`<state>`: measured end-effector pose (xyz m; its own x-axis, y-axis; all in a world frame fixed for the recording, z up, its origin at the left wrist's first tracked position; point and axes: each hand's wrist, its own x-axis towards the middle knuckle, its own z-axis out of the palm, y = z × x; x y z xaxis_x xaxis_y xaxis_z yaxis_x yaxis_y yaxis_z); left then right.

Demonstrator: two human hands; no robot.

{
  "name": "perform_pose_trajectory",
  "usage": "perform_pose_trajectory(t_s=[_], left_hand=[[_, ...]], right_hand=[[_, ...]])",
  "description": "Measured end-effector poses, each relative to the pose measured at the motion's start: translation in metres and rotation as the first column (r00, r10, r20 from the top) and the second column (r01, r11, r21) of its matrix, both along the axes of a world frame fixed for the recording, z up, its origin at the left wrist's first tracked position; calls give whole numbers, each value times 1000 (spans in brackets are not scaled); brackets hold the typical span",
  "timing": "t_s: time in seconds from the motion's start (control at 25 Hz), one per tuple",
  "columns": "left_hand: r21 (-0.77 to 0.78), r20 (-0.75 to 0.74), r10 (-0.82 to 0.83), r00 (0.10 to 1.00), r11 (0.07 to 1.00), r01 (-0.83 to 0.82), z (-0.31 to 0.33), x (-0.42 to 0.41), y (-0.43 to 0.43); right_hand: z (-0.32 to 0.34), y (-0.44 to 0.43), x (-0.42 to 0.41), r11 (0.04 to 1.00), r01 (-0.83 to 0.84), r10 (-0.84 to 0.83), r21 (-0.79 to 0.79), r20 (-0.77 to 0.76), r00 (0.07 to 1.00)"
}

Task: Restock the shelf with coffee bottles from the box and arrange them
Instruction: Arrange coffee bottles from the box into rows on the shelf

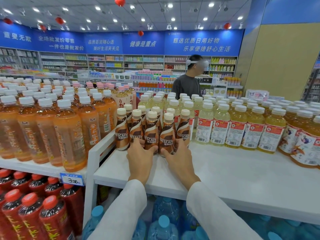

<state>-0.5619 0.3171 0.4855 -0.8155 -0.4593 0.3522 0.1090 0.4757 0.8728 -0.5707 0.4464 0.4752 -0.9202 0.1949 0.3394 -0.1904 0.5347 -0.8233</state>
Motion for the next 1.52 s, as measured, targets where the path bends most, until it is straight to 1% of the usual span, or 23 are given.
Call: perform_pose_trajectory(t_s=[0.16, 0.28, 0.4, 0.48, 0.6, 0.72, 0.84, 1.0, 1.12, 1.2, 1.28, 1.36, 1.52], left_hand=[[-41, -1, -5, 1000, 999, 5, -2, 1, 0], [-43, 15, -43, 999, 998, 43, -2, 11, -1], [-51, 45, -53, 998, 997, 55, -6, 26, -2], [-51, 76, -40, 996, 998, 44, -8, 37, -3], [22, 82, -44, 996, 999, 42, -14, 67, -8], [91, 0, -74, 997, 993, 73, -26, 114, -19], [125, -28, 17, 999, 992, -14, -45, 170, -32], [208, 45, 188, 981, 959, -194, -91, 251, -67], [244, 160, 319, 934, 904, -351, -130, 314, -98], [274, 231, 398, 888, 849, -451, -161, 355, -119], [288, 311, 457, 833, 790, -541, -190, 393, -138], [317, 386, 495, 778, 721, -616, -217, 427, -158], [323, 523, 541, 659, 590, -740, -264, 484, -195]], right_hand=[[-2, -1, -1, 1000, 0, 0, 16, 5, 1000], [-1, 2, 7, 1000, -20, 20, -10, 24, 1000], [2, 9, 28, 998, -57, 57, 6, 31, 998], [3, 16, 47, 998, -66, 65, 20, 71, 995], [2, 29, 81, 992, -127, 125, 20, 82, 989], [0, 36, 118, 982, -186, 188, -37, 35, 982], [-1, 30, 156, 942, -316, 322, -114, 46, 946], [-32, -11, 210, 843, -490, 521, -221, 108, 847], [-79, -55, 242, 749, -611, 659, -256, 189, 728], [-113, -86, 258, 703, -661, 711, -263, 297, 638], [-147, -114, 269, 700, -670, 699, -247, 426, 574], [-175, -141, 280, 690, -682, 677, -243, 550, 489], [-212, -195, 307, 648, -716, 654, -259, 671, 349]])
